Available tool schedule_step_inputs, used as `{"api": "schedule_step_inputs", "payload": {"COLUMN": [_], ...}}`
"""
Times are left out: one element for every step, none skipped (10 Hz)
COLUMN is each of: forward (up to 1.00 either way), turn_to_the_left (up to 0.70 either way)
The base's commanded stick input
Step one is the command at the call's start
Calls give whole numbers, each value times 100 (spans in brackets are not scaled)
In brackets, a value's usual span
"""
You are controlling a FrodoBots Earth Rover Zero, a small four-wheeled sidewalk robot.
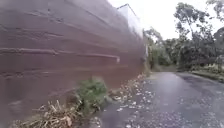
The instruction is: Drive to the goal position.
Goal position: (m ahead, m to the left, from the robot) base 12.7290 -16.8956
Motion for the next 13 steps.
{"api": "schedule_step_inputs", "payload": {"forward": [4, 7, 20, 24, 23, 23, 23, 23, 28, 35, 36, 36, 36], "turn_to_the_left": [-2, 2, 5, 7, 8, 8, -94, -94, -61, -9, 2, 9, 8]}}
